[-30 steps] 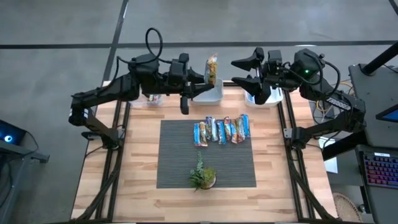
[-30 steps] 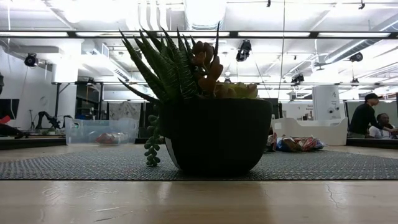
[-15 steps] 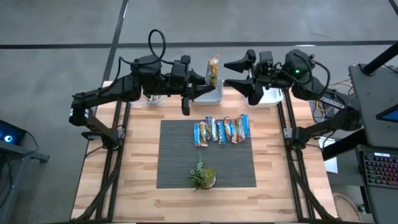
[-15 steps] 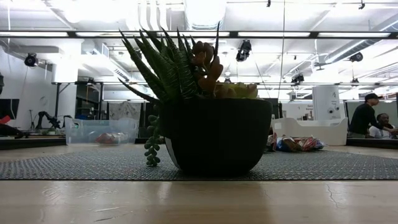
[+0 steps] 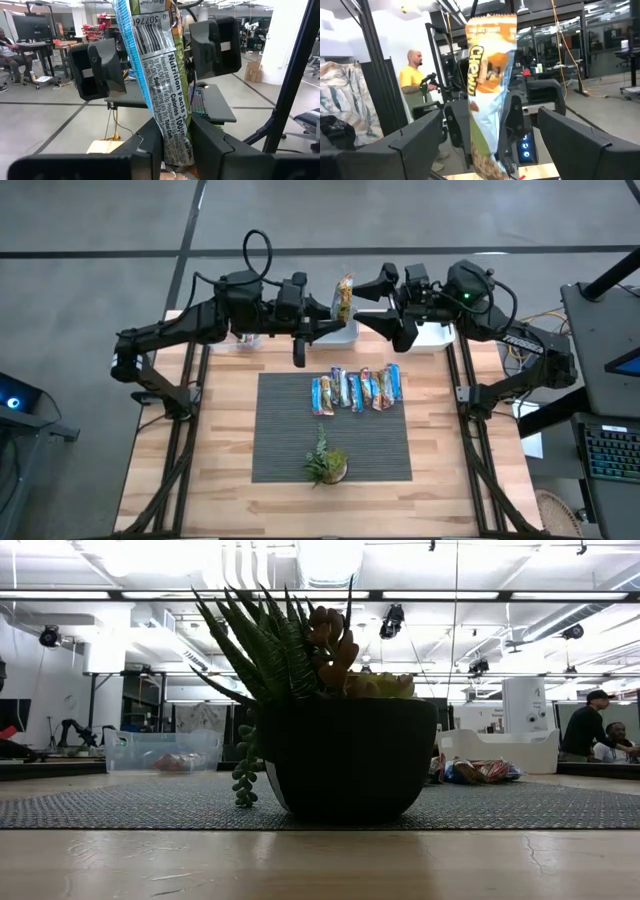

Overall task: Pick and place Granola Bars by type
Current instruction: Put the yellow granola bar into the white bin

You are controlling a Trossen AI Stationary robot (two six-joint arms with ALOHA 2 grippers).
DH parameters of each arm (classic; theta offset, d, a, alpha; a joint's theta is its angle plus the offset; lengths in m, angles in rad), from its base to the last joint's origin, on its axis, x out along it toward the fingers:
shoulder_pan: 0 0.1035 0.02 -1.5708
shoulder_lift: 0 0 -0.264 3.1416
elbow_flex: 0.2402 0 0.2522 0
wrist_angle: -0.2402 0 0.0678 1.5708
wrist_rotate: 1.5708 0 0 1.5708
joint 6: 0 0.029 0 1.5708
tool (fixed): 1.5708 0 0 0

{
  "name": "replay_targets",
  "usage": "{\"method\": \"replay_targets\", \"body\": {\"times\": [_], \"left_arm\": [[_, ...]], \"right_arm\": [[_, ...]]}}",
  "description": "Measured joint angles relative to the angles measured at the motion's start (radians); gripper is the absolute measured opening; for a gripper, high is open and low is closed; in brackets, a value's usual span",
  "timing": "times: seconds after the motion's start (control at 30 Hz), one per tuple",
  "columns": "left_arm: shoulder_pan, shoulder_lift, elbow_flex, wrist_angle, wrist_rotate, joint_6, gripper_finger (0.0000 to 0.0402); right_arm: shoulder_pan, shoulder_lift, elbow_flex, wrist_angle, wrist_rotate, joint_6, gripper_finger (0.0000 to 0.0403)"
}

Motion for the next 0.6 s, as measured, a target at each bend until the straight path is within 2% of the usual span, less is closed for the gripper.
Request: {"method": "replay_targets", "body": {"times": [0.3,0.6], "left_arm": [[0.0,0.001,-0.067,0.083,0.026,-0.03,0.007],[0.0,0.001,-0.068,0.098,0.049,-0.031,0.007]], "right_arm": [[0.0,0.01,0.0,0.041,-0.065,-0.003,0.0315],[0.0,0.043,0.0,0.054,-0.076,0.012,0.0313]]}}
